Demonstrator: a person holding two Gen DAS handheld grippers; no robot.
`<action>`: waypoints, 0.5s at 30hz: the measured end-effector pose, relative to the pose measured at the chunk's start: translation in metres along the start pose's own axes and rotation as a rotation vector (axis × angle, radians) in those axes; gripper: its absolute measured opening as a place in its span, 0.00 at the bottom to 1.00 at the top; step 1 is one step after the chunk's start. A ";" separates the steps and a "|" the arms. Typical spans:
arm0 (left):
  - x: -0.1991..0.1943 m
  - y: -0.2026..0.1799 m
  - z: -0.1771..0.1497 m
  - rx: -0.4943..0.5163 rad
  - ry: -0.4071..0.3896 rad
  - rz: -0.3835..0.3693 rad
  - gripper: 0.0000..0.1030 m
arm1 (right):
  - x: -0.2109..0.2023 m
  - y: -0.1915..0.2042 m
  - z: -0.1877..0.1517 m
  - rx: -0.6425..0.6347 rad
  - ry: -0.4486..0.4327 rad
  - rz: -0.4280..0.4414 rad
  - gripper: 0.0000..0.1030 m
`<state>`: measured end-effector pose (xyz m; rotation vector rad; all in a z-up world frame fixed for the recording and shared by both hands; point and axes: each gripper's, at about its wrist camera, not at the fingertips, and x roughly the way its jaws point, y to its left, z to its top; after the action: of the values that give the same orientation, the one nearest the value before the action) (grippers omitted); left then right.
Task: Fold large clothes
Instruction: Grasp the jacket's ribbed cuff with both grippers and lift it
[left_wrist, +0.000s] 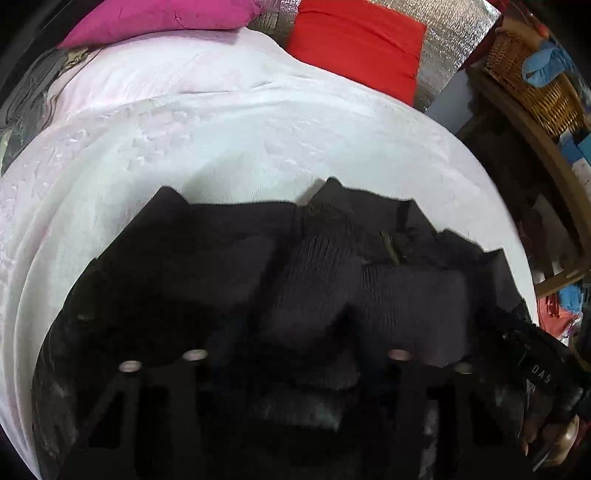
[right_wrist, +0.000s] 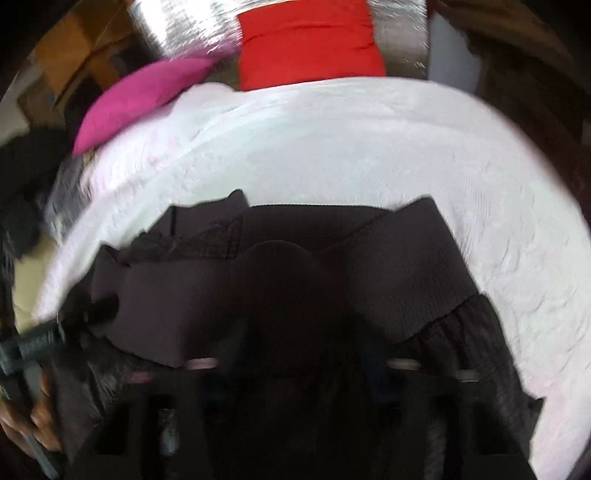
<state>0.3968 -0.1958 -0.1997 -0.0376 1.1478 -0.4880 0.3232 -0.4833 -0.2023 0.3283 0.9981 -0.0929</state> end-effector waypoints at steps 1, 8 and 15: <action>-0.002 0.000 0.002 0.007 -0.016 -0.005 0.32 | -0.002 0.003 0.003 -0.004 -0.009 0.007 0.23; -0.015 -0.002 0.023 0.006 -0.101 -0.029 0.11 | -0.025 0.007 0.026 0.042 -0.155 0.030 0.10; 0.008 -0.003 0.018 0.069 -0.101 0.054 0.22 | 0.034 -0.023 0.033 0.188 -0.040 0.067 0.08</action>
<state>0.4142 -0.2061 -0.1983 0.0279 1.0302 -0.4724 0.3629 -0.5132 -0.2197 0.5292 0.9395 -0.1324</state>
